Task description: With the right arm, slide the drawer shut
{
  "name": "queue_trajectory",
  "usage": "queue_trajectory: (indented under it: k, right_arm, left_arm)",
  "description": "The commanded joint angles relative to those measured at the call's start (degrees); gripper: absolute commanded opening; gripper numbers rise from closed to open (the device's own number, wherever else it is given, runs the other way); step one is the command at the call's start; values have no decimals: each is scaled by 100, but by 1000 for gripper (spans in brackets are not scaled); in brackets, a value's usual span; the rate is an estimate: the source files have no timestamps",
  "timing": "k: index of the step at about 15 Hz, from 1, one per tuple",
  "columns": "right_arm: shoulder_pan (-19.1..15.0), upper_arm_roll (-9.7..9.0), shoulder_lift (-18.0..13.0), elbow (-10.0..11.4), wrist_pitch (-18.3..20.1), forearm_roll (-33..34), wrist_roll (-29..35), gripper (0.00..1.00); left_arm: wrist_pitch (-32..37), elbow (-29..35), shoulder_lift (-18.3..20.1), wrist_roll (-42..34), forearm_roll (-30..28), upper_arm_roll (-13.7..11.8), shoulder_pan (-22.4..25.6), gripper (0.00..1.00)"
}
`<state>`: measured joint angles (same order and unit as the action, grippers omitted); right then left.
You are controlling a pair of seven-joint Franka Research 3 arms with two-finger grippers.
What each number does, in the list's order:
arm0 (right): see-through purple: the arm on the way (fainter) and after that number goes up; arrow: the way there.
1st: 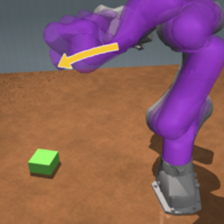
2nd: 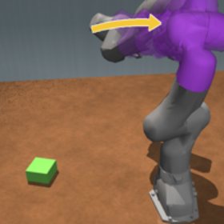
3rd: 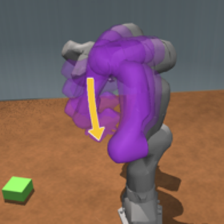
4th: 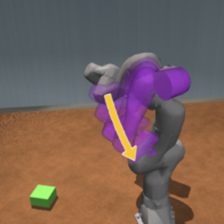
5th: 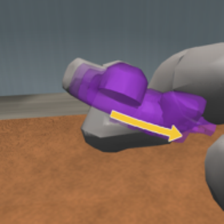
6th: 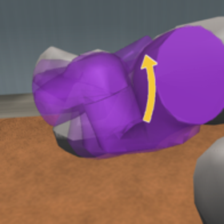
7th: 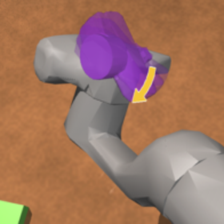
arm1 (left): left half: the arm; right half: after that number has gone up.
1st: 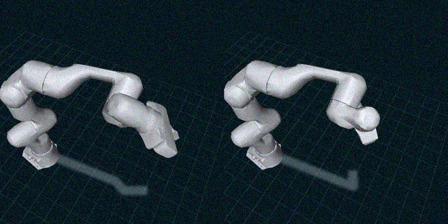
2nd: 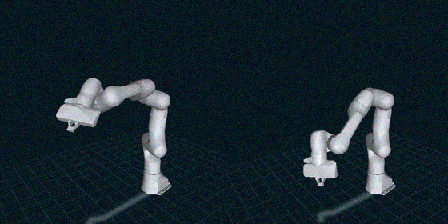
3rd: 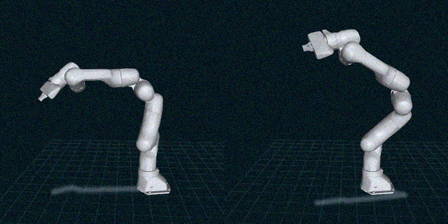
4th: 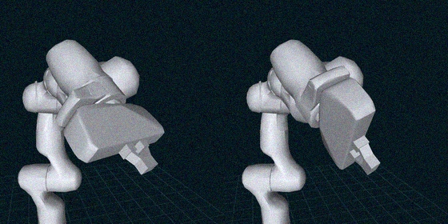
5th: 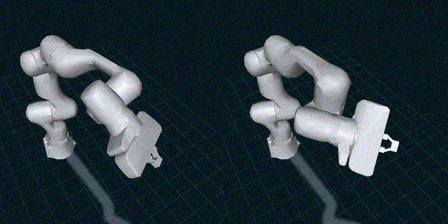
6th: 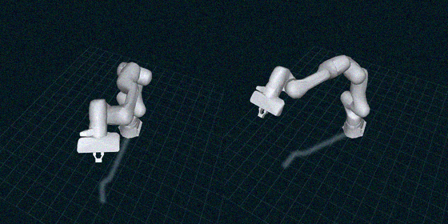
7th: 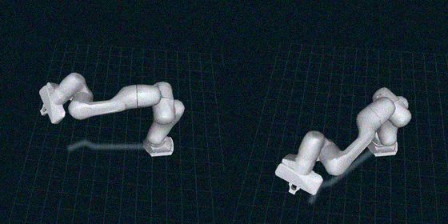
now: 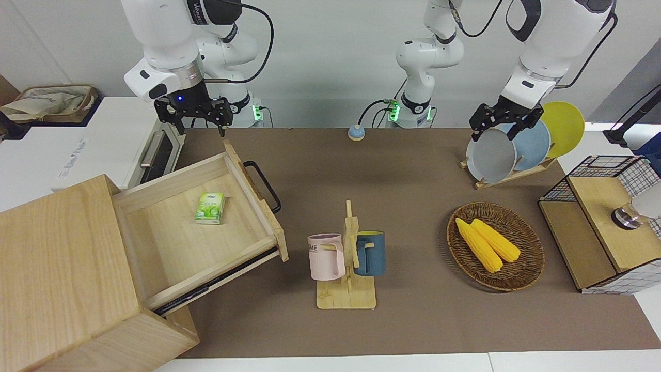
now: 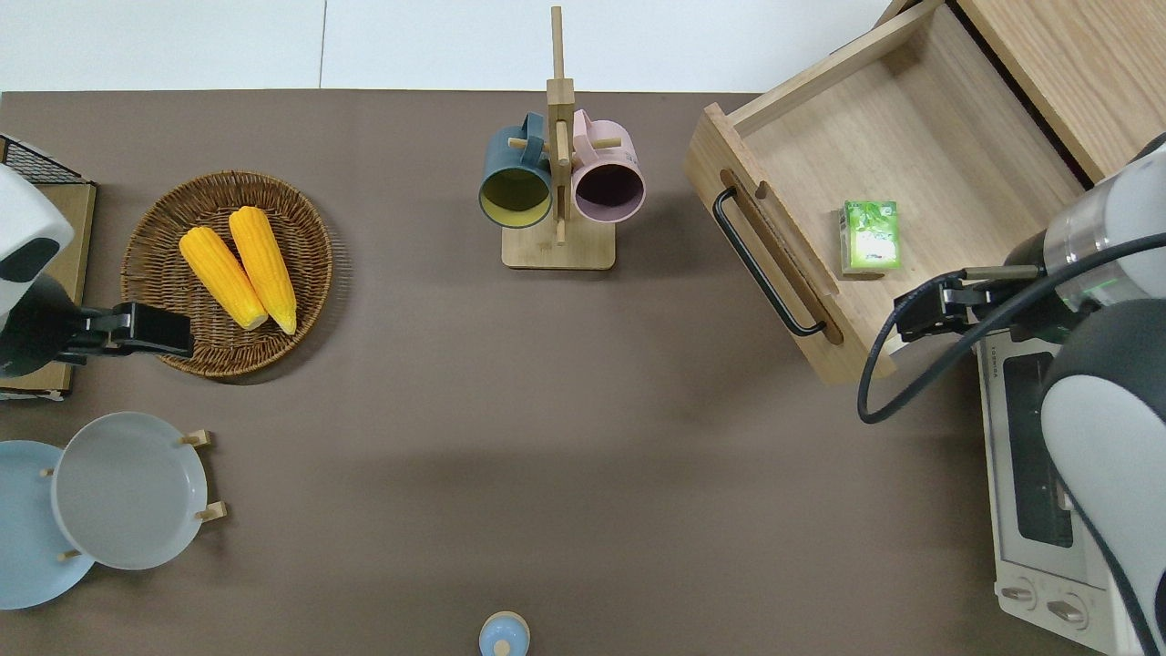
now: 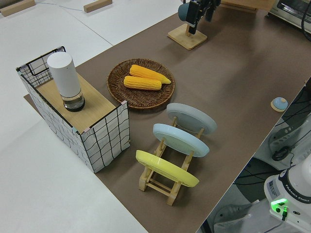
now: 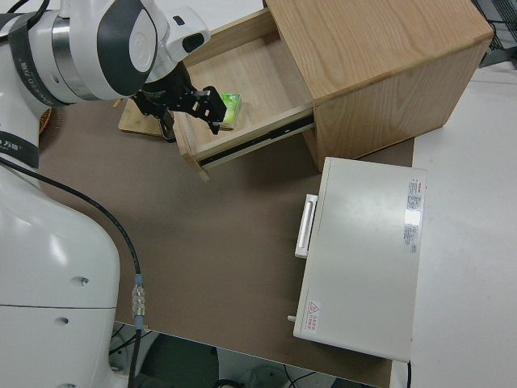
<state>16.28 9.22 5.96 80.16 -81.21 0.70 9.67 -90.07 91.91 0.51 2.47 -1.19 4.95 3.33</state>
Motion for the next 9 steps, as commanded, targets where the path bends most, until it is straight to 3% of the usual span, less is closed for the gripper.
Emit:
queue_trajectory:
  k: [1, 9]
  right_arm:
    - [6, 1, -42, 0, 17, -80, 9, 985]
    - [-64, -25, -156, 17, -36, -71, -211, 985]
  left_arm:
    - [86, 28, 63, -54, 67, -29, -26, 995]
    - [77, 28, 63, -54, 67, -29, -34, 995]
